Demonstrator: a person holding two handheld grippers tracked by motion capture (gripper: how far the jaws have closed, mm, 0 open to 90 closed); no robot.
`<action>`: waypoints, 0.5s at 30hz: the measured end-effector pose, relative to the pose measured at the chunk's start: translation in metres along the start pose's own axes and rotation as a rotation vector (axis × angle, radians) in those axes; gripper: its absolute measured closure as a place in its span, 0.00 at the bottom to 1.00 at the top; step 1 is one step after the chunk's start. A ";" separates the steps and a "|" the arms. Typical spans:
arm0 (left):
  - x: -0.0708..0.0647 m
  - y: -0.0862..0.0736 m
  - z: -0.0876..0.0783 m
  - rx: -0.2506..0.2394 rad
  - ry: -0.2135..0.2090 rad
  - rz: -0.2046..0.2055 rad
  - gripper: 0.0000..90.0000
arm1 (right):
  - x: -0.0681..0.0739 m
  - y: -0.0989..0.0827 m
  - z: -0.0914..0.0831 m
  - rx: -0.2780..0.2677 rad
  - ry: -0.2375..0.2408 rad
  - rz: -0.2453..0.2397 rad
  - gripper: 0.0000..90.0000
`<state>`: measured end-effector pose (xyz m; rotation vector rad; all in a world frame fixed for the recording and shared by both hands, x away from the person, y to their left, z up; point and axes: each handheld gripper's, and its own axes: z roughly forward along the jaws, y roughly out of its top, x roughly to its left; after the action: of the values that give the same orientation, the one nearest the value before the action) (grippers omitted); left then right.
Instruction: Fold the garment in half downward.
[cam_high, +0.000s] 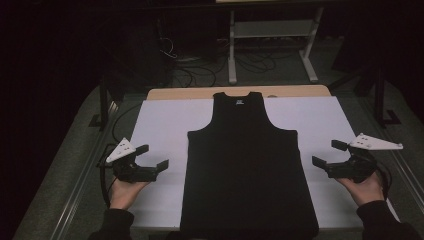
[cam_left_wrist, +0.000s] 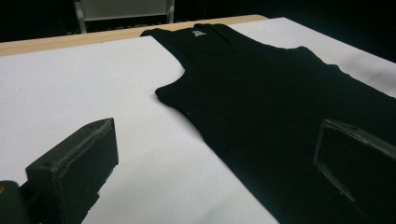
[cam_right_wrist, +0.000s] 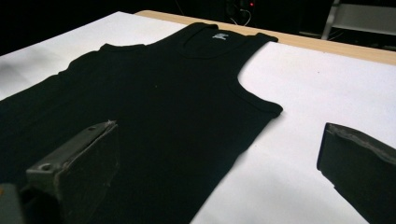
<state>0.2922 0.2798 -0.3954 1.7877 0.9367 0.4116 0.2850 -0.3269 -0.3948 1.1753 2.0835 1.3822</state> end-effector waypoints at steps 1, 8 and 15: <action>-0.001 0.001 0.001 0.001 0.001 0.001 0.00 | 0.000 0.001 0.000 0.003 0.004 -0.004 0.00; -0.005 0.009 0.010 0.038 -0.011 0.034 0.00 | 0.002 0.010 0.003 0.026 0.016 -0.008 0.00; -0.002 0.020 0.015 0.040 -0.011 0.044 0.00 | -0.001 0.019 0.007 0.052 0.025 -0.018 0.00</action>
<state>0.3090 0.2657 -0.3838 1.8480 0.9054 0.4125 0.2983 -0.3207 -0.3808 1.1624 2.1538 1.3491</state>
